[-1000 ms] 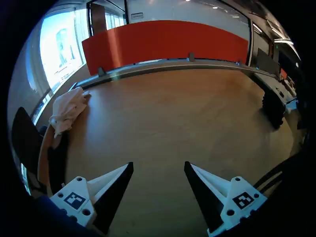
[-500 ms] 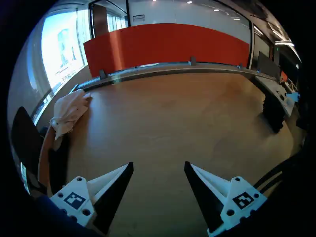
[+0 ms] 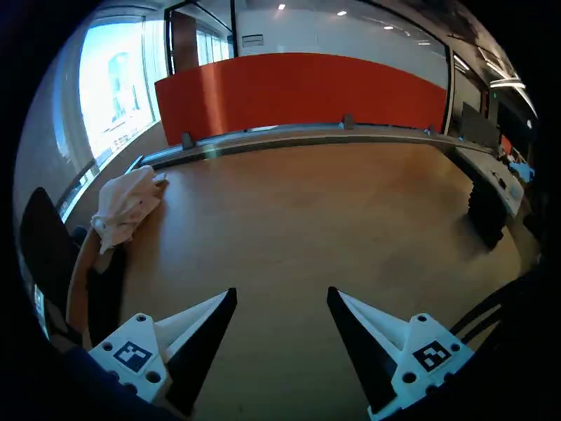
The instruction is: Fold towel
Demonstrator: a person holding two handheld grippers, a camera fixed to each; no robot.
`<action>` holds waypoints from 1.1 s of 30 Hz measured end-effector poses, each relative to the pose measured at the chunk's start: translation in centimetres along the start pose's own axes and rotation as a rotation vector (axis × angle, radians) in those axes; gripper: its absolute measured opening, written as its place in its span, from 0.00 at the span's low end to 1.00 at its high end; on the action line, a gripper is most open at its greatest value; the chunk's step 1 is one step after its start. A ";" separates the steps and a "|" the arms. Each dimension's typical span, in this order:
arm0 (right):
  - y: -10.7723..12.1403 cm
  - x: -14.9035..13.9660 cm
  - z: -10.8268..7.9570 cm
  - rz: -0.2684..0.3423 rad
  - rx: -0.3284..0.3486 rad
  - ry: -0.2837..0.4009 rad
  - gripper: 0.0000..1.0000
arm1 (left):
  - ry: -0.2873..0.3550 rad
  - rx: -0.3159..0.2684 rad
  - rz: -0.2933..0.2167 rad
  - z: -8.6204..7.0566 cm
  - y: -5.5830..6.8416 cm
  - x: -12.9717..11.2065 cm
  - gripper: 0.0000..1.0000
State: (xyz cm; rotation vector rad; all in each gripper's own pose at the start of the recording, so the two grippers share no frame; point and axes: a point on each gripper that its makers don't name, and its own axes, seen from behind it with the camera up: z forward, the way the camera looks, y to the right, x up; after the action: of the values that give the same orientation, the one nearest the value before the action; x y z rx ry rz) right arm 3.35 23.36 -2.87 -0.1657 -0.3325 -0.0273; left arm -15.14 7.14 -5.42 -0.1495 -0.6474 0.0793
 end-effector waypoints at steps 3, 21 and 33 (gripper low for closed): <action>-0.3 2.7 -0.5 0.007 -0.020 0.093 0.95 | 0.026 0.002 0.001 0.0 -0.1 0.9 0.96; -2.7 6.7 -1.5 -0.030 -0.010 0.192 0.95 | 0.339 0.054 -0.076 -1.7 -2.7 10.3 0.96; -4.4 8.2 -2.0 -0.033 -0.002 0.219 0.95 | 0.504 0.095 -0.097 -4.0 -5.1 15.1 0.96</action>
State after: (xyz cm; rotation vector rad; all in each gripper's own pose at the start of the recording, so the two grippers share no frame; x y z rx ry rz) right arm 11.51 18.74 -1.32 -0.1575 -0.1172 -0.0780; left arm -0.54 3.45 1.27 -0.0418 -0.1466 -0.0223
